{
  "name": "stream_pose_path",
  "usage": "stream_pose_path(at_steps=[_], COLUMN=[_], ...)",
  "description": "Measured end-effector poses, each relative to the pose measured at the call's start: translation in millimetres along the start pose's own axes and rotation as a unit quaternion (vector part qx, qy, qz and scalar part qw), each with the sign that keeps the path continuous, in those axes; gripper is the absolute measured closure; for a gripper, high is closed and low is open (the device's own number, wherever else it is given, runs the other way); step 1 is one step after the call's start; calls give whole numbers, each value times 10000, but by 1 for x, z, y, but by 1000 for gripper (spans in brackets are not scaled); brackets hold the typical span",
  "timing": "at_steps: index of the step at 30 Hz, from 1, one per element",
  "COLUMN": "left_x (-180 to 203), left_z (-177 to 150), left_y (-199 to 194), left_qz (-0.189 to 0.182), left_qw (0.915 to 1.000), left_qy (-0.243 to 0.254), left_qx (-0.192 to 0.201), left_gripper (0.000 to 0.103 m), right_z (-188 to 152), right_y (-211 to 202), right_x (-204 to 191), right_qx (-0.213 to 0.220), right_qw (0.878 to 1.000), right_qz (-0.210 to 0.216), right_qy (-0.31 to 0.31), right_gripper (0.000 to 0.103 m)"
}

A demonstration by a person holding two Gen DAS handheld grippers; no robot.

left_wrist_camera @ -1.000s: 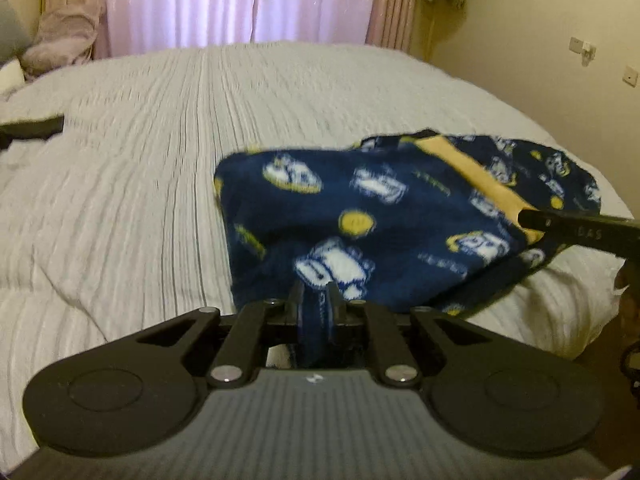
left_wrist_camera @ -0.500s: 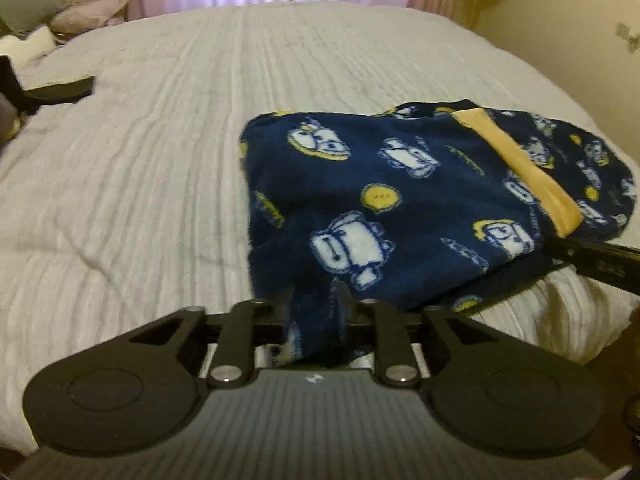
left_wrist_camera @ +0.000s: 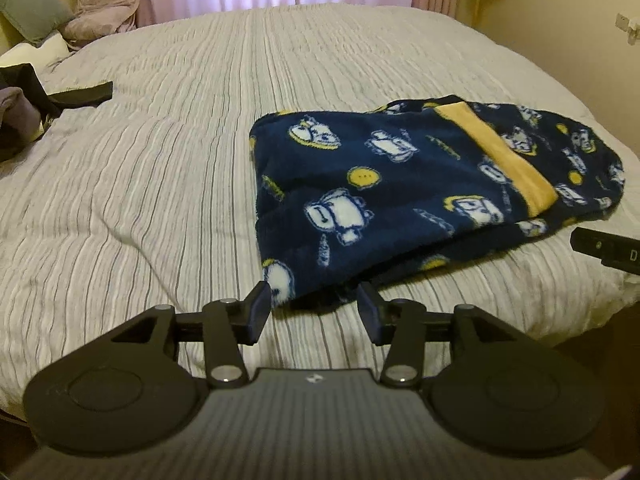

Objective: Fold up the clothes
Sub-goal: 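Raise both grippers above the folded pants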

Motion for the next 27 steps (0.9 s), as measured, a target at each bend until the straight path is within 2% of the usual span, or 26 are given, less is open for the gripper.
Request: stream_pose_path(at_steps=[3,13,27], left_x=[2,6,27], left_z=[-4,-18,-17], left_y=[-11,-32,-32], left_qz=[-18,-49,-148], left_qw=[10000,9999,9997], left_qy=[3,21,205], left_qx=[57,101,73], left_gripper=[54,53,52], right_z=[-3,-13,-15], right_y=[-12,-40,-49], right_x=[0,4,33], right_qx=[46,171,219], right_qw=[10000,9997,9987], right_qz=[3,-13,-168], right_qy=[48,160,437], right_gripper=[11,11,11])
Point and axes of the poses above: each gripper's, at about its wrist camera, not at the fingertips, and y roughly the way its jaws point, x to its right, z to its top, the point moved 8 cm from there along y, roughly the way its jaws point, and after that the axes turned 6 degrees about y, right-handed, at the moved point
